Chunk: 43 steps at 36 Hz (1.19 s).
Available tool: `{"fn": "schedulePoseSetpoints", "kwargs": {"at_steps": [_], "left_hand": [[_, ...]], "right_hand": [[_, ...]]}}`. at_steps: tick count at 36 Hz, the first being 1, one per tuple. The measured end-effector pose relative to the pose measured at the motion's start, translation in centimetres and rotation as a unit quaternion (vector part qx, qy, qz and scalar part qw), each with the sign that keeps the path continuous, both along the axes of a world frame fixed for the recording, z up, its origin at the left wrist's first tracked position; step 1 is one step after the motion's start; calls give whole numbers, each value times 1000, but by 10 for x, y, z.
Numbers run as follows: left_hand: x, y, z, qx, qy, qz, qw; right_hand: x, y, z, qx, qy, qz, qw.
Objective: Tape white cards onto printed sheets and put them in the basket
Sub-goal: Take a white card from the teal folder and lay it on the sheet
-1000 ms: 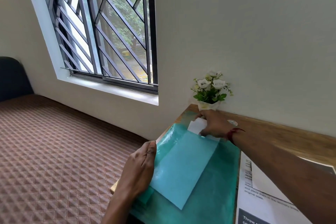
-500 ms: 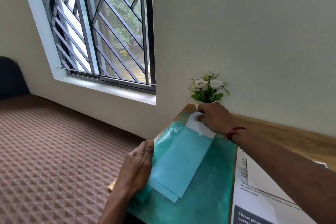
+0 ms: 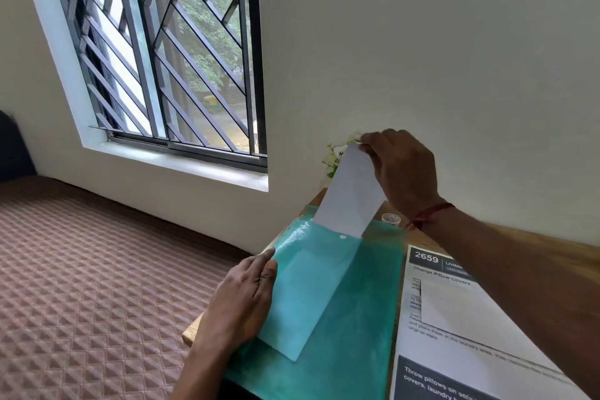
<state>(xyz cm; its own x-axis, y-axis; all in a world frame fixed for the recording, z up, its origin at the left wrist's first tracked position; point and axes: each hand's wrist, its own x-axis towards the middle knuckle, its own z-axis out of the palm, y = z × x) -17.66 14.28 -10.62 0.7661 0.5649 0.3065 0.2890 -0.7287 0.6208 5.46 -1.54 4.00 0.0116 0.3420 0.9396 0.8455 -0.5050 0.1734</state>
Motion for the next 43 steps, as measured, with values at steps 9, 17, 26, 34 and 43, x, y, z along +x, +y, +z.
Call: {"fn": "schedulePoseSetpoints", "kwargs": {"at_steps": [9, 17, 26, 34, 43], "left_hand": [[1, -2, 1, 9, 4, 9, 1000], [3, 0, 0, 17, 8, 14, 1000], [7, 0, 4, 17, -16, 20, 1000], [10, -15, 31, 105, -68, 12, 992], [29, -54, 82, 56, -255, 46, 964]], "right_hand": [[-25, -7, 21, 20, -89, -20, 996], [-39, -11, 28, 26, -120, -5, 992], [-54, -12, 46, 81, -117, 21, 990], [-44, -34, 53, 207, 188, 59, 958], [-23, -101, 30, 313, 379, 57, 869]]}}
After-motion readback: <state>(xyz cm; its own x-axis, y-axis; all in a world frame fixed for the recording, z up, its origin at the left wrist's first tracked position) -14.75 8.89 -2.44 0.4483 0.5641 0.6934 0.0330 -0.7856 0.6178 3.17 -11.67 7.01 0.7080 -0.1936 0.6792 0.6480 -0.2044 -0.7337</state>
